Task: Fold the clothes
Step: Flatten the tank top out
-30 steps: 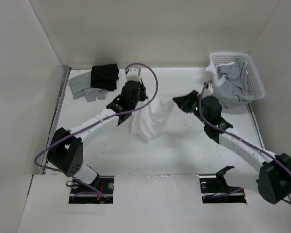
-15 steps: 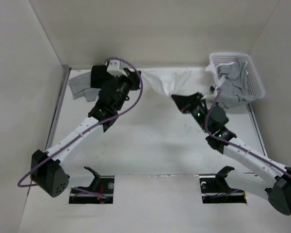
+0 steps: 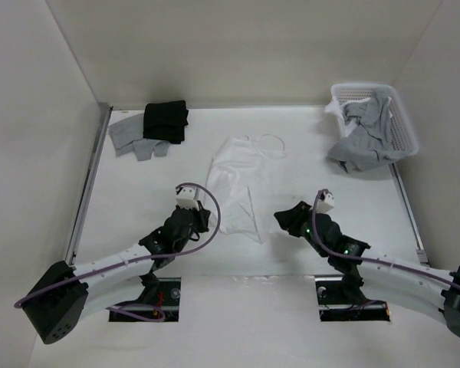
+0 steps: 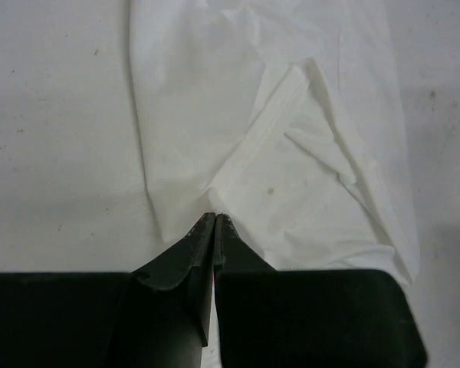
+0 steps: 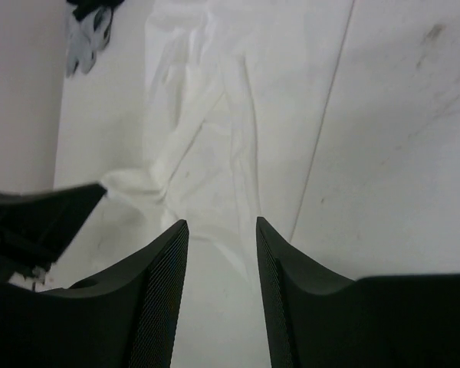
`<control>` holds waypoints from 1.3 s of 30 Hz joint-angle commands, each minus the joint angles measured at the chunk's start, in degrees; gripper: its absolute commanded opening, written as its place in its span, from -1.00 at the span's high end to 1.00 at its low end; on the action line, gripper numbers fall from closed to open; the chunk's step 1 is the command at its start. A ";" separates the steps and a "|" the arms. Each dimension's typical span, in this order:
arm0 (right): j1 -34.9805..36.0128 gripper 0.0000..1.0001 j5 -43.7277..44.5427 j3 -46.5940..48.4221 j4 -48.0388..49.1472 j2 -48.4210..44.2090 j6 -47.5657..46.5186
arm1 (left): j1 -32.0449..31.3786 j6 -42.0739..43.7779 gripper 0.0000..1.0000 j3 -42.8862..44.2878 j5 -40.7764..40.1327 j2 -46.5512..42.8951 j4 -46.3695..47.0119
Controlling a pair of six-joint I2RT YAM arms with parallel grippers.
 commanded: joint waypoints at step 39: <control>-4.78 0.91 -4.89 22.70 -7.93 31.12 -19.81 | 4.41 -5.19 0.90 -4.49 1.80 -4.89 10.13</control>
